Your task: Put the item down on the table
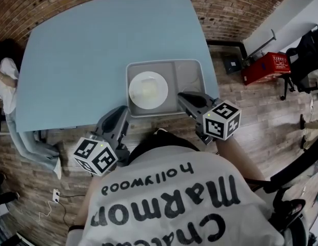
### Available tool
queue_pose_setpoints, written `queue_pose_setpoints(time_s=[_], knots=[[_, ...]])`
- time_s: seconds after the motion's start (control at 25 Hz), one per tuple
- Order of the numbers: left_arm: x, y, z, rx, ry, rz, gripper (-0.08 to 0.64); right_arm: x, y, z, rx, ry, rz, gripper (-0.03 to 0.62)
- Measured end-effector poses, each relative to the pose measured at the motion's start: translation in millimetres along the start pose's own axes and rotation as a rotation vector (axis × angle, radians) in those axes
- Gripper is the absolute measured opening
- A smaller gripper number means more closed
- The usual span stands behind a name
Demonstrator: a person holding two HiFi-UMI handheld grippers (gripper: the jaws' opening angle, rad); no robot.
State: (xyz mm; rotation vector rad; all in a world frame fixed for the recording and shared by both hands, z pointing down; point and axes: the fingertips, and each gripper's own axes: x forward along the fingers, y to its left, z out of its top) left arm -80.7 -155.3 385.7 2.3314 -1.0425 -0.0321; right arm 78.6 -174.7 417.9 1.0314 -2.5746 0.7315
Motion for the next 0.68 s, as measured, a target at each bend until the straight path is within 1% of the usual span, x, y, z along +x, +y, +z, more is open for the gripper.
queue_pose_setpoints(time_s=[0.16,0.32,0.68], knots=[[2,0,0,-0.001,-0.003,0.013,0.025,0,-5,-2,0.003,0.007,-0.001,0.009],[6,0,0,-0.001,-0.005,0.010,0.025,-1,-10,-1,0.000,0.008,-0.011,0.009],[9,2,8,-0.001,-0.021,0.021,0.025,3,-21,11,-0.025,0.007,-0.018,0.009]])
